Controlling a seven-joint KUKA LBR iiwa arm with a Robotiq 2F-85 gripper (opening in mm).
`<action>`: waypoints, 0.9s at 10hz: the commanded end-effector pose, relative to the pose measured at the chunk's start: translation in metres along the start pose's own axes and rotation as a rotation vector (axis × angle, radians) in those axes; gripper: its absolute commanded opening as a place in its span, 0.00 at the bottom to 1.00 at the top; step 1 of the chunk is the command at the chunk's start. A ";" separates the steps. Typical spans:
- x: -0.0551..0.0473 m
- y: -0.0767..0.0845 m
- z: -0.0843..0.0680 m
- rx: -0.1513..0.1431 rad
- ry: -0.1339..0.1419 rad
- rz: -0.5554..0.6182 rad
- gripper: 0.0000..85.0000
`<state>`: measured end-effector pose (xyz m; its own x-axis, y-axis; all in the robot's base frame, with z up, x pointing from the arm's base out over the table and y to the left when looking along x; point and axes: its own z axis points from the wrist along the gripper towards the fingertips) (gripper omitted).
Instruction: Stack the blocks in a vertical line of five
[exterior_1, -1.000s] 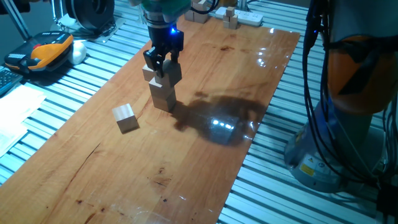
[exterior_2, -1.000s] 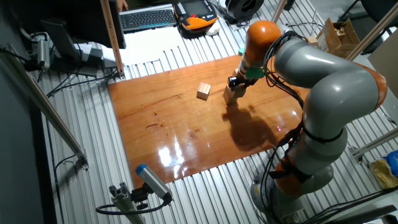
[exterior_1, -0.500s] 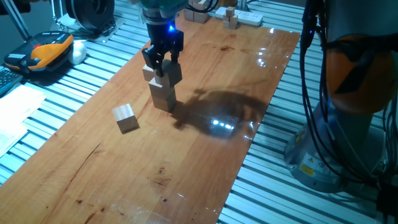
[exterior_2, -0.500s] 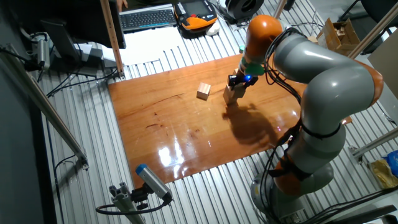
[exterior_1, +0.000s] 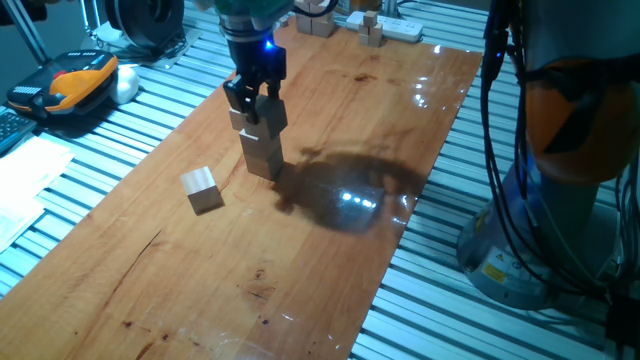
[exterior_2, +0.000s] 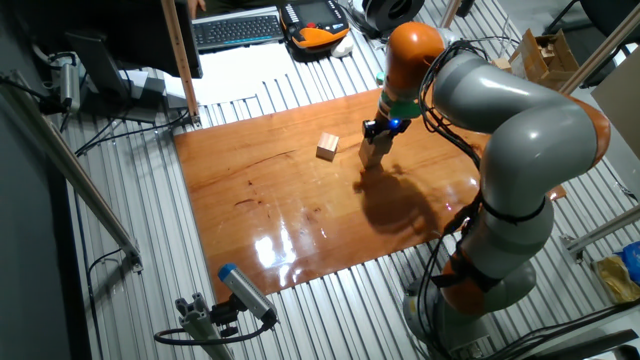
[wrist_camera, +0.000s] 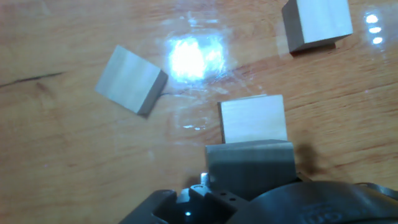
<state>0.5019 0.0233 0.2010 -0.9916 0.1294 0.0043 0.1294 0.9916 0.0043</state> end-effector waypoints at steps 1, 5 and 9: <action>0.000 -0.001 0.000 -0.005 0.001 0.003 0.00; -0.008 -0.004 -0.002 -0.021 0.006 -0.001 0.00; -0.022 -0.010 -0.001 0.023 0.001 -0.049 0.00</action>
<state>0.5231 0.0109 0.2023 -0.9967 0.0808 0.0054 0.0807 0.9965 -0.0196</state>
